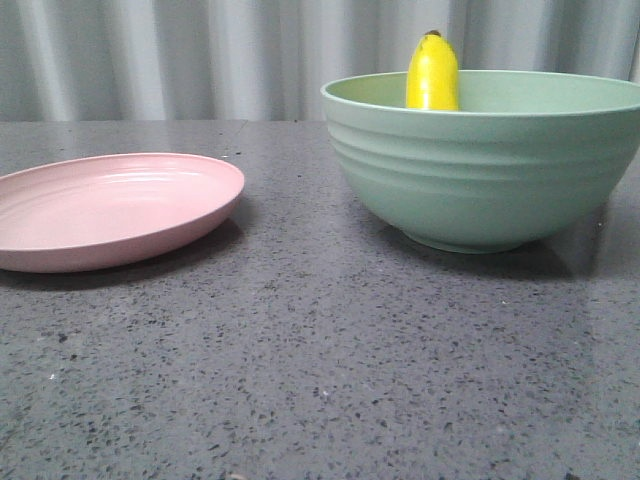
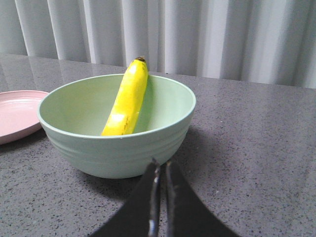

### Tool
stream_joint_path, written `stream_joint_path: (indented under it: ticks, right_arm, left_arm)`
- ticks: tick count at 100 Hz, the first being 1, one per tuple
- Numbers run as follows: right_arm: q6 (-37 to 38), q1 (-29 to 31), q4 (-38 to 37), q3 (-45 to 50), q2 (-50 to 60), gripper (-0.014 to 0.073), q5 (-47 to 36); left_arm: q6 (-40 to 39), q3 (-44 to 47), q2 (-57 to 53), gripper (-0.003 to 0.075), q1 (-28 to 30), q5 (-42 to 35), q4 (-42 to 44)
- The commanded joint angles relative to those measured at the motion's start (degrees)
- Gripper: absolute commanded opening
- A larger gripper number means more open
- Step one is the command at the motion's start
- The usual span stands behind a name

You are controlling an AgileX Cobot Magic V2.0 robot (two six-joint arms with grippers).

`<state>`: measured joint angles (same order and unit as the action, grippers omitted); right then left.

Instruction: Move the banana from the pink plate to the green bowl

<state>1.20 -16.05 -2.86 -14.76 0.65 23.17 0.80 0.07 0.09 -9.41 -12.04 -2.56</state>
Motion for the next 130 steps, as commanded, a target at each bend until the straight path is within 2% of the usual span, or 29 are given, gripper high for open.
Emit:
stream_joint_path:
  ticks: [1, 13, 32, 106, 118, 130]
  right_arm:
    - [-0.51, 0.08, -0.94, -1.48, 0.81, -0.0070, -4.36]
    - [-0.51, 0.08, -0.94, -1.48, 0.81, -0.0070, -4.36]
    - [-0.51, 0.08, -0.94, -1.48, 0.81, -0.0070, -4.36]
    - [-0.51, 0.08, -0.94, -1.37, 0.81, -0.0070, -4.36]
    - [-0.51, 0.29, -0.94, 0.55, 0.81, -0.0070, -5.56]
    - [-0.51, 3.78, -0.94, 5.69, 1.14, -0.0070, -8.47]
  left_arm:
    - [-0.42, 0.46, -2.17, -0.0020, 3.29, 2.40, -1.38]
    - [-0.42, 0.56, -1.92, -0.0020, 5.61, 11.07, -1.35]
    - [-0.42, 0.56, -1.92, -0.0020, 5.74, 27.38, -1.35]
    - [-0.42, 0.56, -1.92, -0.0020, 5.74, 26.89, -1.49]
    - [-0.42, 0.56, -1.92, -0.0020, 5.74, 26.89, -1.49]
    - [-0.42, 0.56, -1.92, -0.0020, 5.74, 26.89, -1.49]
